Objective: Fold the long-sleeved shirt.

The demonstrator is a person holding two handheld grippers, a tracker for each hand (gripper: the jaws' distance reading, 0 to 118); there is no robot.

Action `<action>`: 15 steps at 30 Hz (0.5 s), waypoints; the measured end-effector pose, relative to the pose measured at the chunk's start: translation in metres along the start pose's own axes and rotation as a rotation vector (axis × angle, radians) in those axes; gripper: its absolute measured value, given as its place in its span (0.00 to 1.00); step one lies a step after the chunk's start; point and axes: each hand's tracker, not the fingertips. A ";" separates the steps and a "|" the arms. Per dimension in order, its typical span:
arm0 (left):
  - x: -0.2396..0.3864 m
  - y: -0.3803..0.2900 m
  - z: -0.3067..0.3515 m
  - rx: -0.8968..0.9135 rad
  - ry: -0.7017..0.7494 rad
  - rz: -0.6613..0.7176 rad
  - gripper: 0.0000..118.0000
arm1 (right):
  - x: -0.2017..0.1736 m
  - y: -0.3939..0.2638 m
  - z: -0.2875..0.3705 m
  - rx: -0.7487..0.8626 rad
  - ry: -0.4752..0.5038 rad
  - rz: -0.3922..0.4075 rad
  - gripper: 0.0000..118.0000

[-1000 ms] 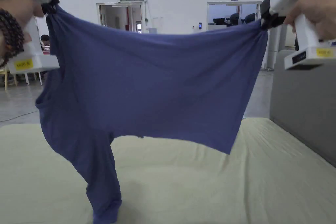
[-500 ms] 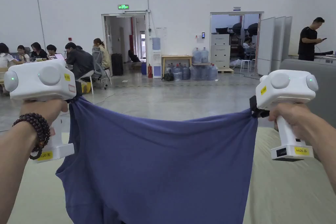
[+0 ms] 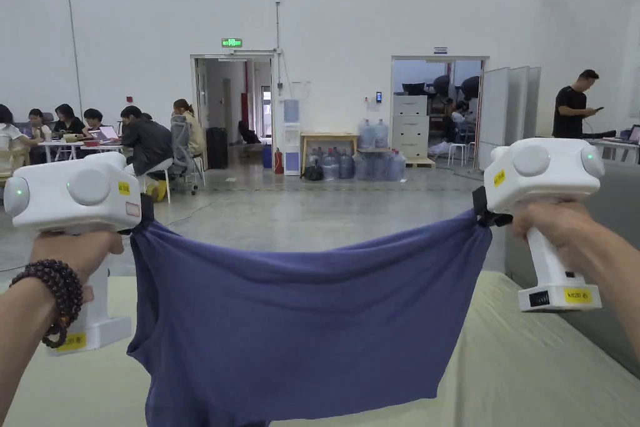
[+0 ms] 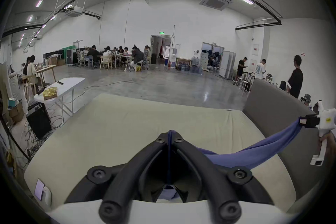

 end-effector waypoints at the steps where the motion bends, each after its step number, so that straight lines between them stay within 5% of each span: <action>1: -0.002 -0.007 0.007 -0.006 -0.001 -0.002 0.00 | 0.000 -0.009 0.008 -0.009 -0.004 0.004 0.00; 15: -0.045 -0.249 0.176 -0.244 -0.064 -0.141 0.00 | 0.029 -0.283 0.115 -0.223 0.111 0.090 0.00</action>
